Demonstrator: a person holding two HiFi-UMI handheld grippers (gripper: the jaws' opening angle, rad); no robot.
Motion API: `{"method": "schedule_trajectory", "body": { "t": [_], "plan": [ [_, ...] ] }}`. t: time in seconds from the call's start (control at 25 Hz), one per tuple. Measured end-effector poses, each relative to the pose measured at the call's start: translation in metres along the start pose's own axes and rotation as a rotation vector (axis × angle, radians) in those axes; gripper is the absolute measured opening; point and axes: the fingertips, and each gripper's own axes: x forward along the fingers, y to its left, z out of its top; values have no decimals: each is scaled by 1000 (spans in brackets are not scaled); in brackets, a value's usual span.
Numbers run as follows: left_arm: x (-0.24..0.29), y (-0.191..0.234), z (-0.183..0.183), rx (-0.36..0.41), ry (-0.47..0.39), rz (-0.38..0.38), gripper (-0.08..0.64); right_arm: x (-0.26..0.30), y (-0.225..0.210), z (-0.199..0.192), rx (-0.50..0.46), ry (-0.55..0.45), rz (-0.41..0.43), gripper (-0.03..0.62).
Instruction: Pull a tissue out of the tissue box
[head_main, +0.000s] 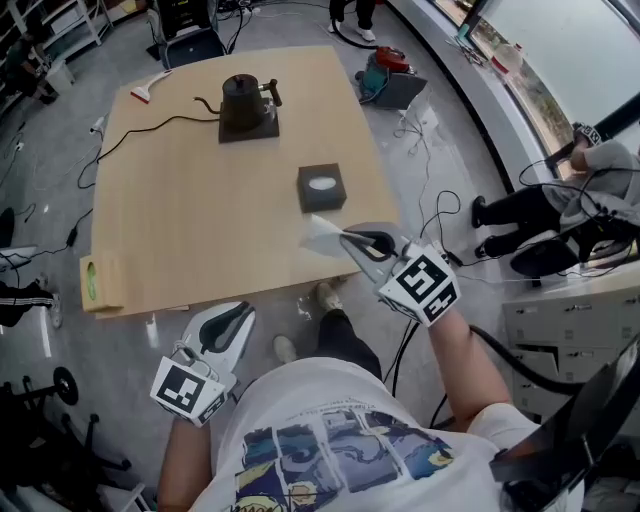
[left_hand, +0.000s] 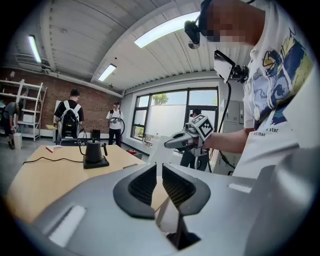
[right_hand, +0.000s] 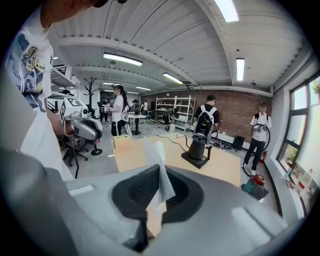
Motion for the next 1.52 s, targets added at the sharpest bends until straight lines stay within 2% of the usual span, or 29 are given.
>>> {"method": "schedule_trajectory", "body": {
  "t": [0.36,0.72,1.52],
  "plan": [
    [-3,-1,-3,6,-12,-34,28,-26,33,9,3,-9,-15,5],
    [-3,-1,1,6,-19,-30,49,-29,35,17,-12,-13,-4,5],
    [-2,-2,1,3,-22,-22,49,-29,32,24,-13,-33,21,5]
  ]
}}
